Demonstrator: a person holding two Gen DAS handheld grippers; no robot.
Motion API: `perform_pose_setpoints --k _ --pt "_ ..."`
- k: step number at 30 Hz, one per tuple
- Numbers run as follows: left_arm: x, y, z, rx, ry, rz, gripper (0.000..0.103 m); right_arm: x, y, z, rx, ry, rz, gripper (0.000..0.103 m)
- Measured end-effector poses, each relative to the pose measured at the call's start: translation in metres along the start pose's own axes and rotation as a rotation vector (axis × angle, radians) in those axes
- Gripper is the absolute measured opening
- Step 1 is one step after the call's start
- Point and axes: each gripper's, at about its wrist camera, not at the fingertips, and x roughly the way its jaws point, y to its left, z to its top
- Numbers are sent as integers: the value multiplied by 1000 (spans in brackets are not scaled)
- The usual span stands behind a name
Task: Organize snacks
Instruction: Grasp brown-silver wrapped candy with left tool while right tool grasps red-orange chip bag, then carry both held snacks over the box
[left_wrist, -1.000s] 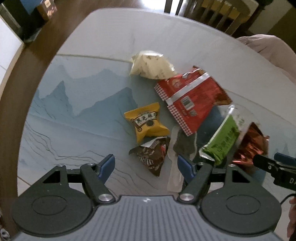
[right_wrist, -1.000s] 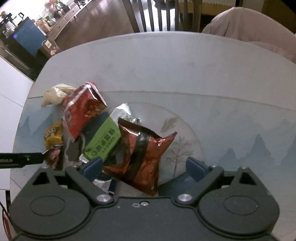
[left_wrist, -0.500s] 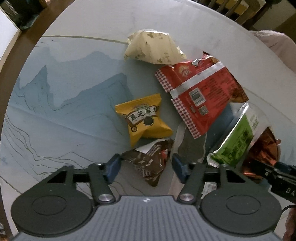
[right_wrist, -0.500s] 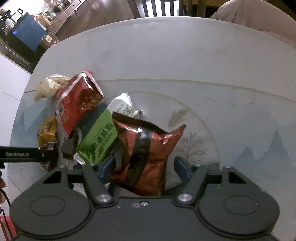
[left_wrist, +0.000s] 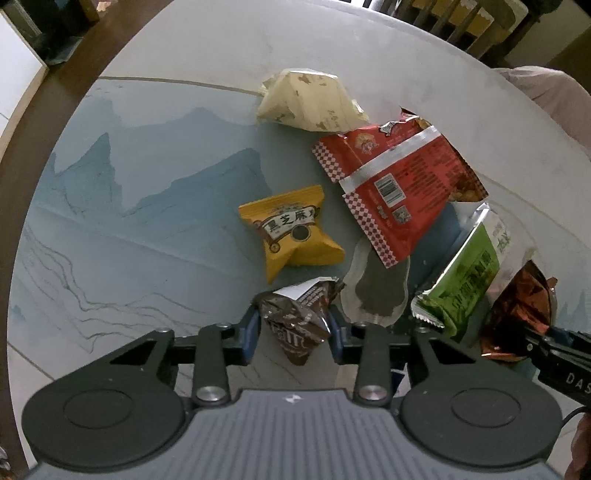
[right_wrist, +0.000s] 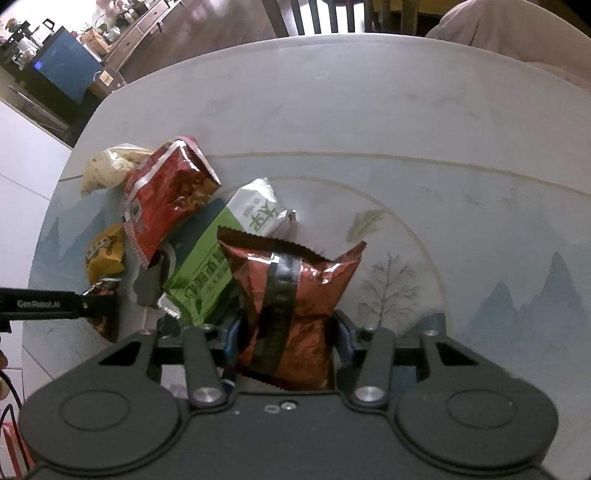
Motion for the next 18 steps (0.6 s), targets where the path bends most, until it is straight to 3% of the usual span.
perform_pose_setpoints --k 18 --pt "-89 21 -43 8 -123 -61 36 -78 30 -38 -72 -74 58 48"
